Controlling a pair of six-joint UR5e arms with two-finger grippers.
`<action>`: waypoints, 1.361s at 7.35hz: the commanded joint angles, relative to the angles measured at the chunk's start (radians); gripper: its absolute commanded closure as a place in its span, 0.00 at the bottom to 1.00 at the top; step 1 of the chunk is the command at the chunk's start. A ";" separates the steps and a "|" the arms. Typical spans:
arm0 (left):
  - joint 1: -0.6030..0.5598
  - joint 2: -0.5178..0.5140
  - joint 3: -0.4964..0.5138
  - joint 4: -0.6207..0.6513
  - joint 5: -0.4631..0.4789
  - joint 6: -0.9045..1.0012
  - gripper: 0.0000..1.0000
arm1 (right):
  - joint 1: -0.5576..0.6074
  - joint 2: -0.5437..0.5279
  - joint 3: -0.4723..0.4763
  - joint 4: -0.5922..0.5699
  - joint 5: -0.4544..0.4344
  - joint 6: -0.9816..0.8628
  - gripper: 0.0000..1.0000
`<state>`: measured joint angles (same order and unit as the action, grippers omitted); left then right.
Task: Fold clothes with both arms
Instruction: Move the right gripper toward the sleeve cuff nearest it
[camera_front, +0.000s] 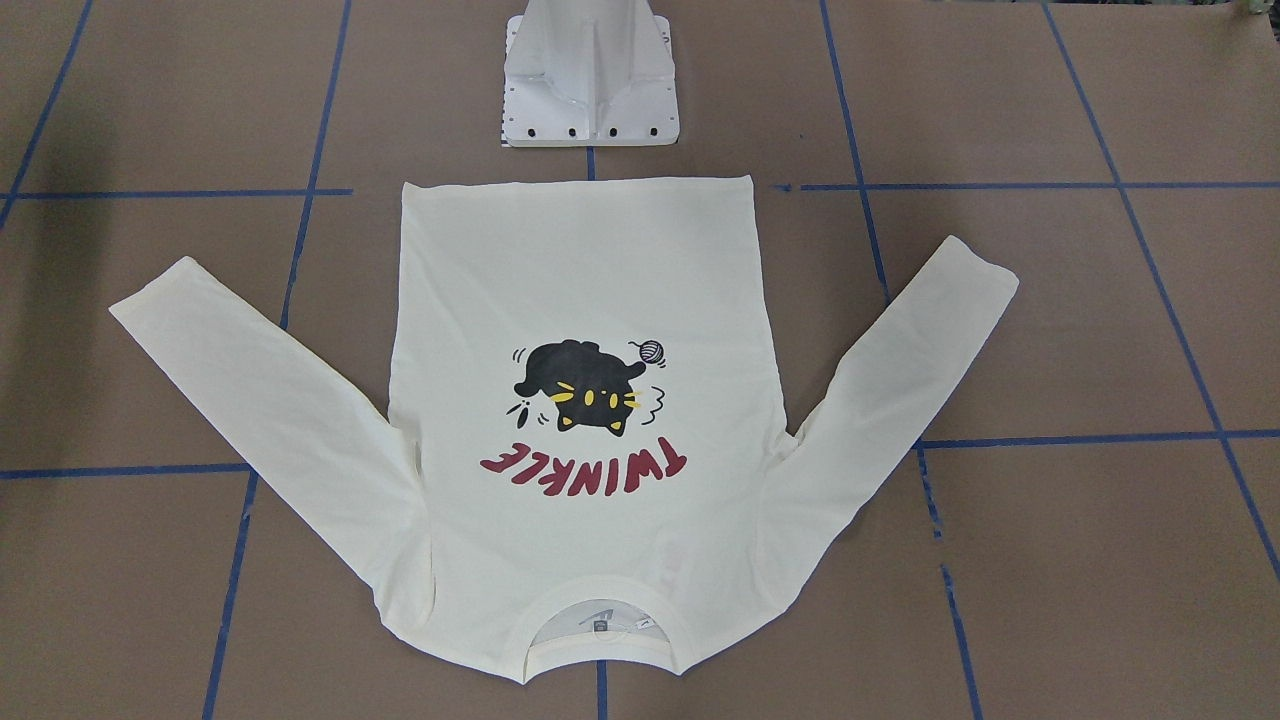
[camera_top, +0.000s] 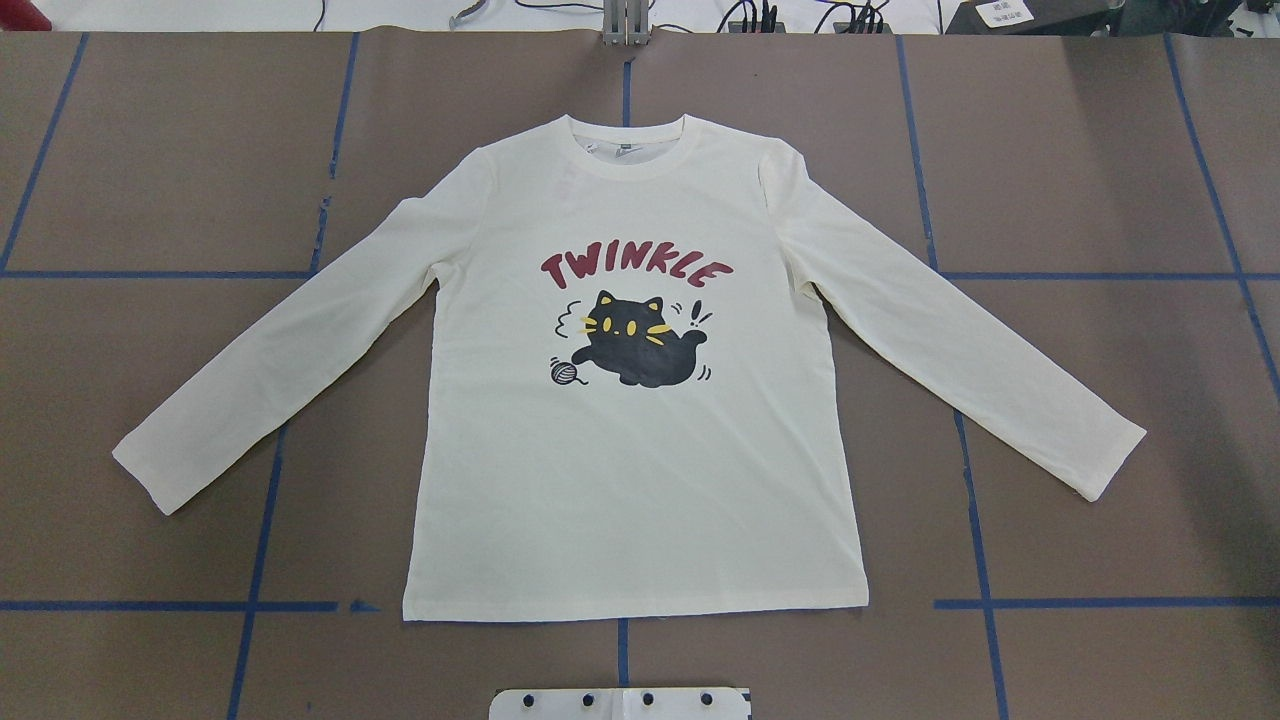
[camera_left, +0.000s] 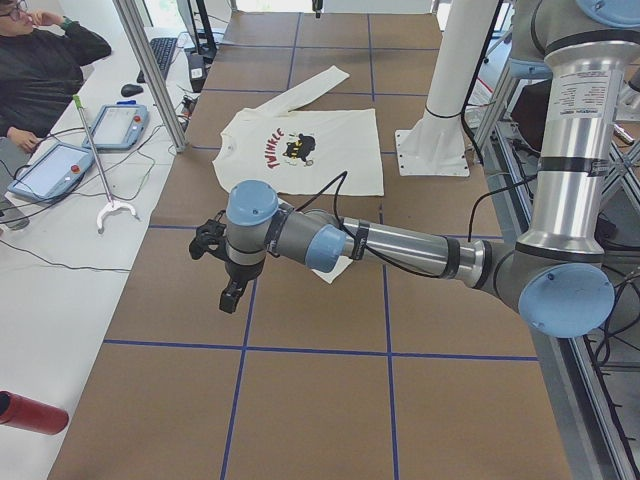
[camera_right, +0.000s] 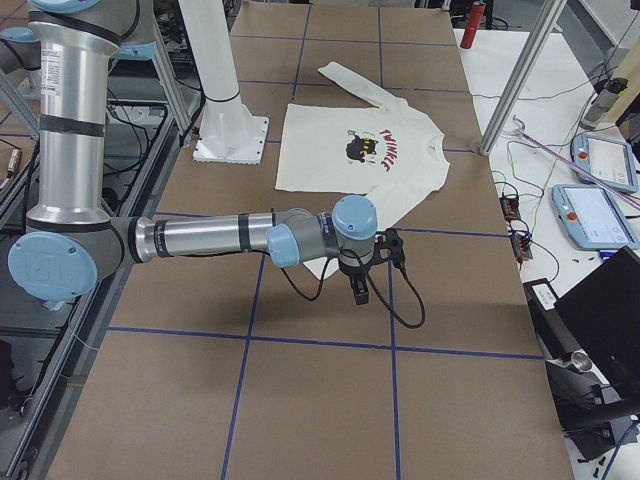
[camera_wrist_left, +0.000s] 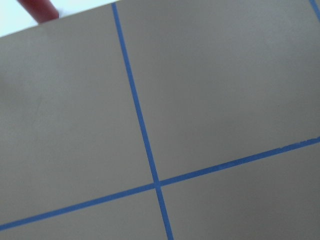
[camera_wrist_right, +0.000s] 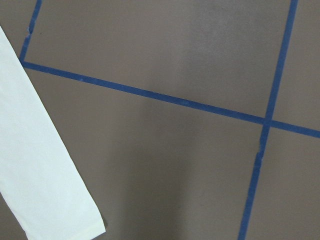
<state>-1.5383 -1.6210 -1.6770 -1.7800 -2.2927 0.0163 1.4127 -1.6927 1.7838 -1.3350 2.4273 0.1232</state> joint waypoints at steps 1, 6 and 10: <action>0.012 0.018 0.033 -0.015 0.007 0.007 0.00 | -0.162 -0.076 0.023 0.245 -0.087 0.278 0.00; 0.012 0.107 0.034 -0.176 0.004 0.002 0.00 | -0.542 -0.139 0.085 0.388 -0.280 0.686 0.00; 0.012 0.113 0.029 -0.179 0.002 0.005 0.00 | -0.656 -0.097 0.057 0.378 -0.372 0.765 0.00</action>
<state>-1.5263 -1.5086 -1.6466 -1.9582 -2.2897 0.0214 0.7659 -1.7927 1.8495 -0.9529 2.0644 0.8802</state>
